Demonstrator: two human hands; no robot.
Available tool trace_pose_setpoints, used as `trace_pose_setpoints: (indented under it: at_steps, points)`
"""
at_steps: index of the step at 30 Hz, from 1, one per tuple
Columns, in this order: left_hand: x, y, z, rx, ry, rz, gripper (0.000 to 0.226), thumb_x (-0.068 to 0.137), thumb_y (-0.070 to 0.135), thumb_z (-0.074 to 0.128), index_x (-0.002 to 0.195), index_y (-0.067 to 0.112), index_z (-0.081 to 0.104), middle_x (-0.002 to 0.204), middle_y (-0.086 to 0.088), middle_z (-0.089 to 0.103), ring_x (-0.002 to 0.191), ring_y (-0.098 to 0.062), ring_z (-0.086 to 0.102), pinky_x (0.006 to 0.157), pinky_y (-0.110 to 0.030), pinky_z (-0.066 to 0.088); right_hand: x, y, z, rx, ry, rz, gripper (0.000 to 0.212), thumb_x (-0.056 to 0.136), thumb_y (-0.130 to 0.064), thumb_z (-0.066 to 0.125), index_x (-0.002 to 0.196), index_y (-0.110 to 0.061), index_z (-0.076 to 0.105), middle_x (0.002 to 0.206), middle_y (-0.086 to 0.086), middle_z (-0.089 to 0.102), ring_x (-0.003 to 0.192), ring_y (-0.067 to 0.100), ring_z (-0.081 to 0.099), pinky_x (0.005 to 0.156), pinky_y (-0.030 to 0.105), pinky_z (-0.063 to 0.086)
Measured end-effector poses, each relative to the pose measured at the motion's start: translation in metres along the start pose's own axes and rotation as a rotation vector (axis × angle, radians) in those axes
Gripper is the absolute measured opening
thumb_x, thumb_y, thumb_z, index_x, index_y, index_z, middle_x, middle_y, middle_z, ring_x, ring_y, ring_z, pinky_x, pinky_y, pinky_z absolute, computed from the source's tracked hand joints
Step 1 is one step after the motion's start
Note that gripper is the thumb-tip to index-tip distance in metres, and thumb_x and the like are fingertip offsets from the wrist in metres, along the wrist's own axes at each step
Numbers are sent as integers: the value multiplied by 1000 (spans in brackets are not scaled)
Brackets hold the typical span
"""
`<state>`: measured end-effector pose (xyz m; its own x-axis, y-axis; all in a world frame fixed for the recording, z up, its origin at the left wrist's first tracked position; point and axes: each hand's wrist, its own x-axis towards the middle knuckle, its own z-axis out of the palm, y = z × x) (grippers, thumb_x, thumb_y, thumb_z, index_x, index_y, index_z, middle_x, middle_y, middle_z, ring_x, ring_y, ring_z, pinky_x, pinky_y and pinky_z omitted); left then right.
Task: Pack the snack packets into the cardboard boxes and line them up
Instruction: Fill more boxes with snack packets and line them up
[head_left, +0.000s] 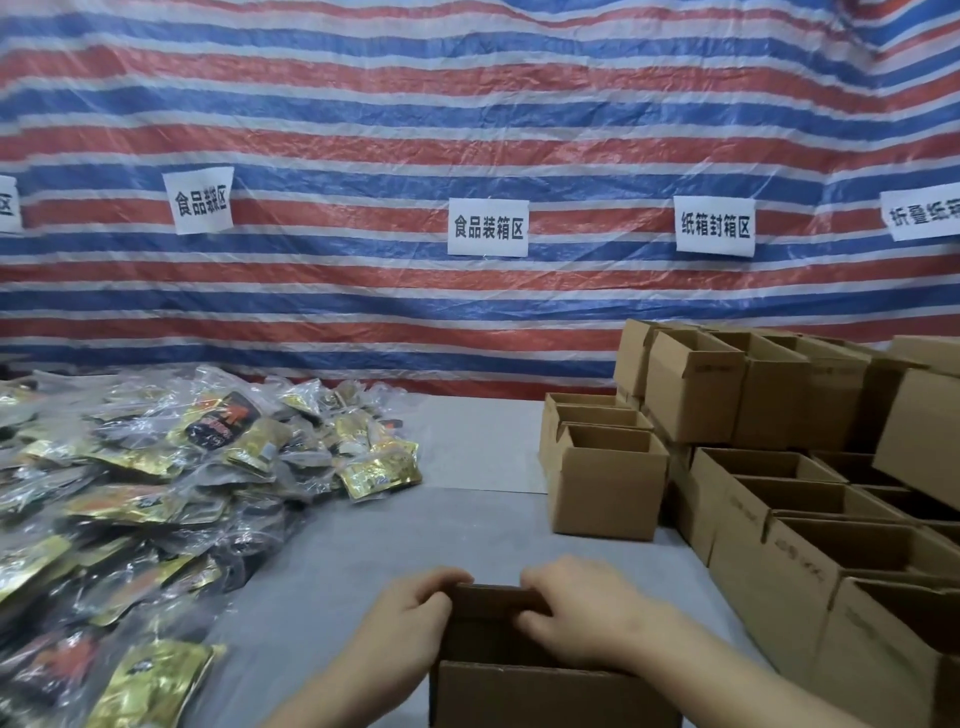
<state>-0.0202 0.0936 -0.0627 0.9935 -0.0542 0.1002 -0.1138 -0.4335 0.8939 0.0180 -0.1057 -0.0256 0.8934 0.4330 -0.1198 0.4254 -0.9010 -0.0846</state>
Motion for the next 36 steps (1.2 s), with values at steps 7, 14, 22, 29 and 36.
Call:
trace_pose_setpoints:
  at_steps: [7, 14, 22, 29, 36]
  points:
    - [102, -27, -39, 116, 239, -62, 20, 101, 35, 43, 97, 25, 60, 89, 0, 68, 80, -18, 64, 77, -34, 52, 14, 4, -31, 244, -206, 40, 61, 94, -76, 33, 120, -32, 66, 118, -9, 66, 109, 9, 59, 98, 35, 46]
    - [242, -102, -70, 1042, 161, -73, 28, 94, 35, 46, 114, 16, 49, 124, -7, 56, 114, -26, 53, 90, -37, 46, 82, 35, -51, 229, -200, 5, 69, 95, -77, 25, 122, -26, 64, 118, -5, 64, 103, 10, 58, 83, 29, 41]
    - [341, -141, -71, 1201, 127, -140, 91, 85, 56, 60, 153, 15, 15, 154, -14, 29, 144, -30, 26, 113, -45, 30, 157, 80, -35, 197, -118, 56, 50, 97, -67, 38, 98, -25, 66, 91, -5, 63, 85, 15, 61, 76, 36, 51]
    - [351, -148, -65, 1265, 124, -289, 79, 75, 34, 54, 147, 16, 29, 138, -8, 48, 129, -27, 47, 103, -44, 40, 174, 77, -29, 164, -156, 63, 38, 99, -49, 44, 113, -23, 68, 108, -5, 67, 98, 16, 64, 94, 42, 55]
    - [304, -111, -77, 759, 318, -160, 36, 76, 51, 61, 83, 17, 54, 81, 1, 62, 71, -13, 58, 57, -28, 43, 163, 54, -35, 274, -63, 89, 42, 100, -44, 45, 112, -10, 68, 110, 8, 69, 101, 27, 66, 90, 43, 54]
